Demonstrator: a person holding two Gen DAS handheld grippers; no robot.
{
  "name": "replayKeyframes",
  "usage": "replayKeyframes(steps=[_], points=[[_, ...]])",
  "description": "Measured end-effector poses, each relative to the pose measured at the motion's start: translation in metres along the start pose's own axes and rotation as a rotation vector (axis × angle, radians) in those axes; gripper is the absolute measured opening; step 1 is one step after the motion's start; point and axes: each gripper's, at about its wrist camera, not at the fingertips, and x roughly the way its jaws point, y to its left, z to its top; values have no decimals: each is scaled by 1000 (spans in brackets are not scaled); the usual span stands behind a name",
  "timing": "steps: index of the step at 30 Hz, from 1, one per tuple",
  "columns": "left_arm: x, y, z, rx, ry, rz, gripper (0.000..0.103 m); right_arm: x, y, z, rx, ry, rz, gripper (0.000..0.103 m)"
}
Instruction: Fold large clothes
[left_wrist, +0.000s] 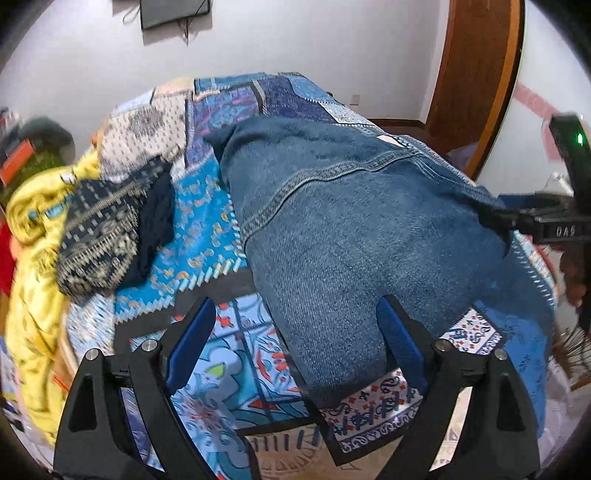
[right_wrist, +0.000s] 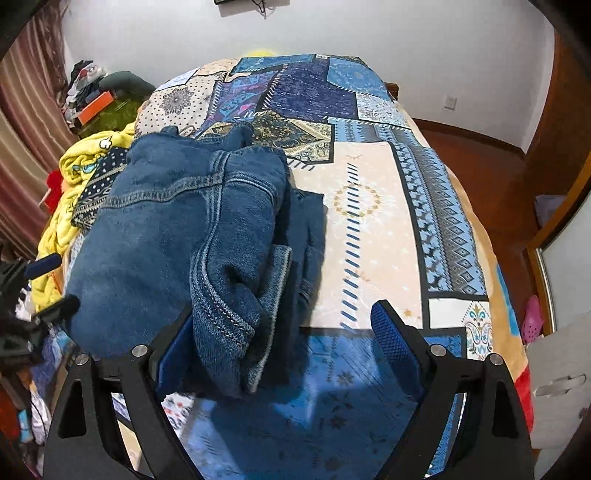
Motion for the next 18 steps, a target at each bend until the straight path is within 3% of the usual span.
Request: replayKeyframes(steps=[6, 13, 18], points=[[-3, 7, -3, -27, 13, -33, 90, -2, -14, -14, 77, 25, 38, 87], [-22, 31, 30, 4, -57, 118, 90, -29, -5, 10, -37, 34, 22, 87], [-15, 52, 67, -44, -76, 135, 90, -39, 3, 48, -70, -37, 57, 89]])
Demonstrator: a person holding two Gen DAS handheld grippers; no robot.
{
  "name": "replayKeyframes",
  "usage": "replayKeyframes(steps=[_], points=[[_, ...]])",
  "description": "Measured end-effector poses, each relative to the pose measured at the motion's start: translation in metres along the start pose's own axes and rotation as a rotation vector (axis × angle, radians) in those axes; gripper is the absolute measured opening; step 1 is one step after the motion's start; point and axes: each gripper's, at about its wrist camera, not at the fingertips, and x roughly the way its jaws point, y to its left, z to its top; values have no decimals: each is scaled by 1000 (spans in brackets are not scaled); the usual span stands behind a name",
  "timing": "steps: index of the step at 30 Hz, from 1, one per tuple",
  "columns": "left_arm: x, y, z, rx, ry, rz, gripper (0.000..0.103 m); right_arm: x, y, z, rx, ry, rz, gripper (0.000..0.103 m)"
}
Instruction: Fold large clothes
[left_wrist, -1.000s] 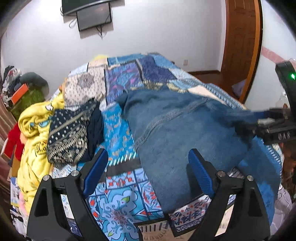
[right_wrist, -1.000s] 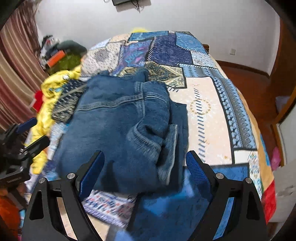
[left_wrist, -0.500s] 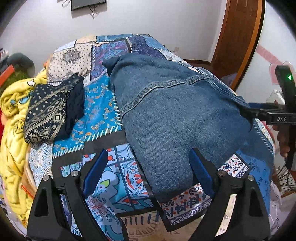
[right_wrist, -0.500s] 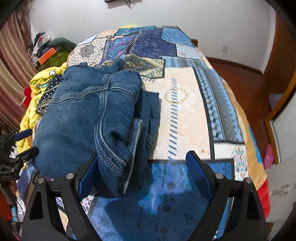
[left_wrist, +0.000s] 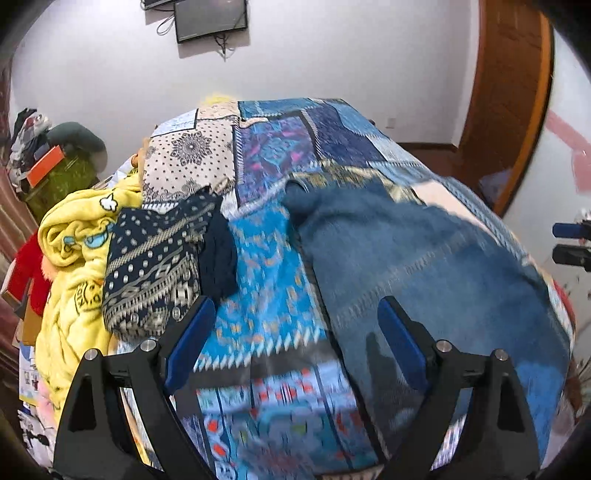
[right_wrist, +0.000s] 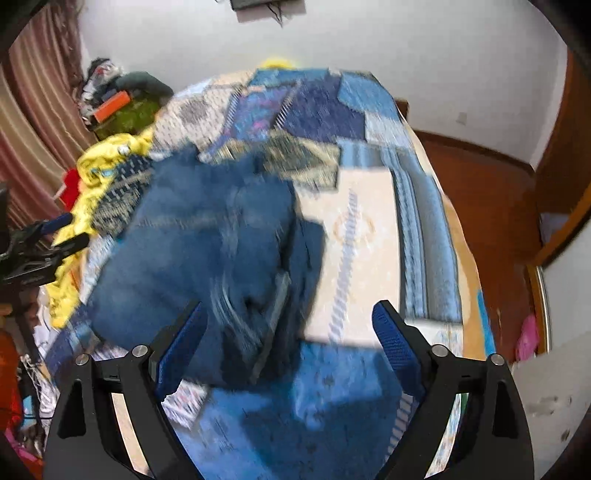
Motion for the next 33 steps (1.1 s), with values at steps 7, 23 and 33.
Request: replayKeyframes(steps=[7, 23, 33], points=[[47, -4, 38, 2, 35, -21, 90, 49, 23, 44, -93, 34, 24, 89], [144, -1, 70, -32, 79, 17, 92, 139, -15, 71, -47, 195, 53, 89], [72, 9, 73, -8, -59, 70, 91, 60, -17, 67, -89, 0, -62, 89]])
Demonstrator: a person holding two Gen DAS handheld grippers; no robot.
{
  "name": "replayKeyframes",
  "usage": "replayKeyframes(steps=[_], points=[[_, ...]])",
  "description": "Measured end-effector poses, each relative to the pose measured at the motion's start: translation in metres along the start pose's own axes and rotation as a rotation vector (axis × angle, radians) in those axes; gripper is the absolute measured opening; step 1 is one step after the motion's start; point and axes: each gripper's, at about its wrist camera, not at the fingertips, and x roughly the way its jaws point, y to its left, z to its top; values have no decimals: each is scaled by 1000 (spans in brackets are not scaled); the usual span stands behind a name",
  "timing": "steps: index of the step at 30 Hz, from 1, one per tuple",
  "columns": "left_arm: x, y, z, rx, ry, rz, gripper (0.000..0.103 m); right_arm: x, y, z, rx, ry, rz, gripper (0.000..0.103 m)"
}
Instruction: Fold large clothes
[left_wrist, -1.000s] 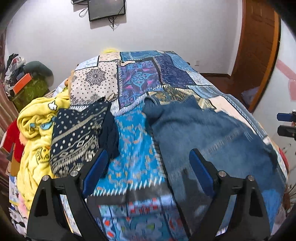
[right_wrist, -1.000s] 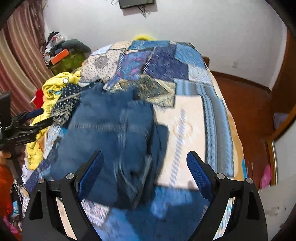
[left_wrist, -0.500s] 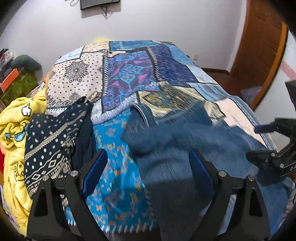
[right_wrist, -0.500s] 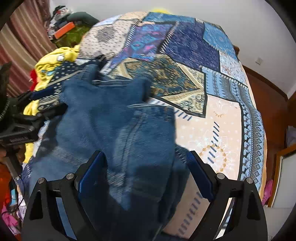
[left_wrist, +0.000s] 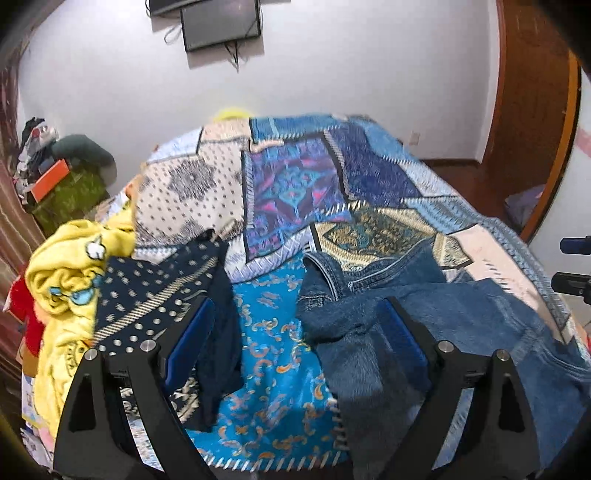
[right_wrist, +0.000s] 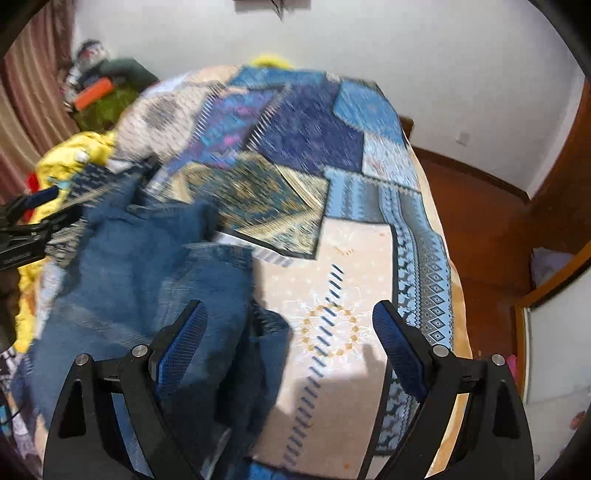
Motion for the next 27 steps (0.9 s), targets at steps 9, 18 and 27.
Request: replayKeyframes(steps=[9, 18, 27], points=[[-34, 14, -37, -81, 102, -174, 91, -22, 34, -29, -17, 4, 172, 89], [-11, 5, -90, -191, 311, -382, 92, 40, 10, -63, 142, 228, 310, 89], [41, 8, -93, -391, 444, -558, 92, 79, -10, -60, 263, 289, 480, 97]])
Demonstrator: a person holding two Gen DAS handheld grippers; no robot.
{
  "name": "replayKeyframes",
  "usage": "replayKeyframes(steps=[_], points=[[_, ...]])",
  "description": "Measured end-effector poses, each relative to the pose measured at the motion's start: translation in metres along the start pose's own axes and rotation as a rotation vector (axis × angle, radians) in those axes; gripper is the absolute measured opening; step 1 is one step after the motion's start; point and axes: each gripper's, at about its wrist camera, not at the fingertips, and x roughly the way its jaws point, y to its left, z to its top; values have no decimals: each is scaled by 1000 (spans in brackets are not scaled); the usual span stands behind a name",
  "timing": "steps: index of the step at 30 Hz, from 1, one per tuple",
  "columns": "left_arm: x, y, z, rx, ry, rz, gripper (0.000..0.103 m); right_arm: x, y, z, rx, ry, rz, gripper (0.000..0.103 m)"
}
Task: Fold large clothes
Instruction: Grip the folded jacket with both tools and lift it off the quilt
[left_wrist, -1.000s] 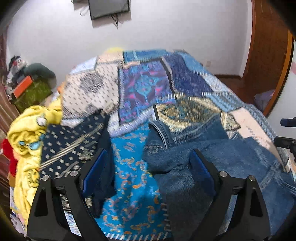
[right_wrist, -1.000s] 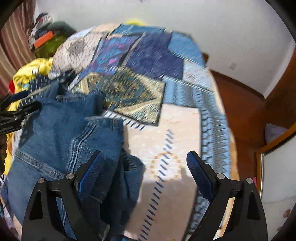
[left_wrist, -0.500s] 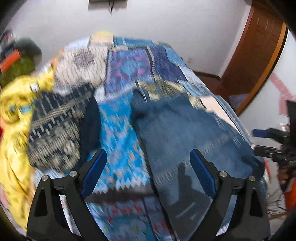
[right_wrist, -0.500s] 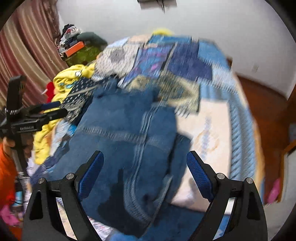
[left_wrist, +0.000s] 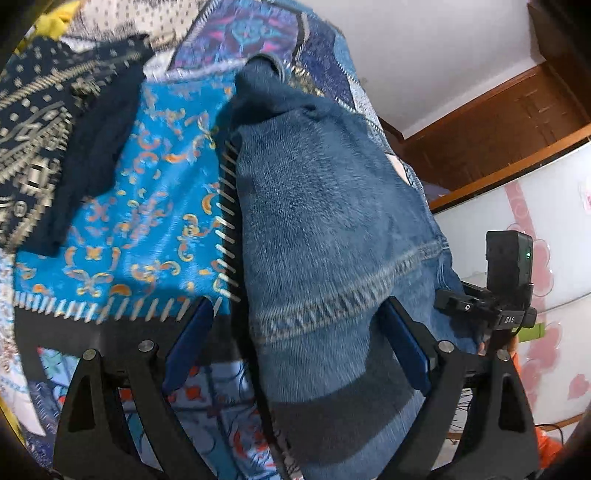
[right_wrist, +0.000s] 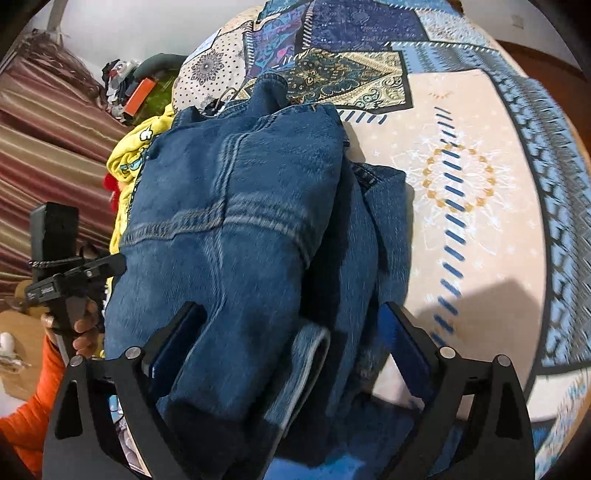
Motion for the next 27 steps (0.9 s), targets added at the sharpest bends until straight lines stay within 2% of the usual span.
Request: replayKeyframes(steps=[4, 8, 12, 21, 27], points=[[14, -3, 5, 3, 26, -10, 94, 6, -9, 5, 8, 5, 31, 100], [19, -6, 10, 8, 41, -12, 96, -7, -16, 0, 21, -27, -2, 102], [20, -9, 11, 25, 40, -9, 96, -14, -24, -11, 41, -31, 35, 102], [26, -12, 11, 17, 43, -33, 97, 6, -19, -2, 38, -2, 117, 103], [43, -18, 18, 28, 66, -95, 96, 15, -13, 1, 27, 17, 147, 103]])
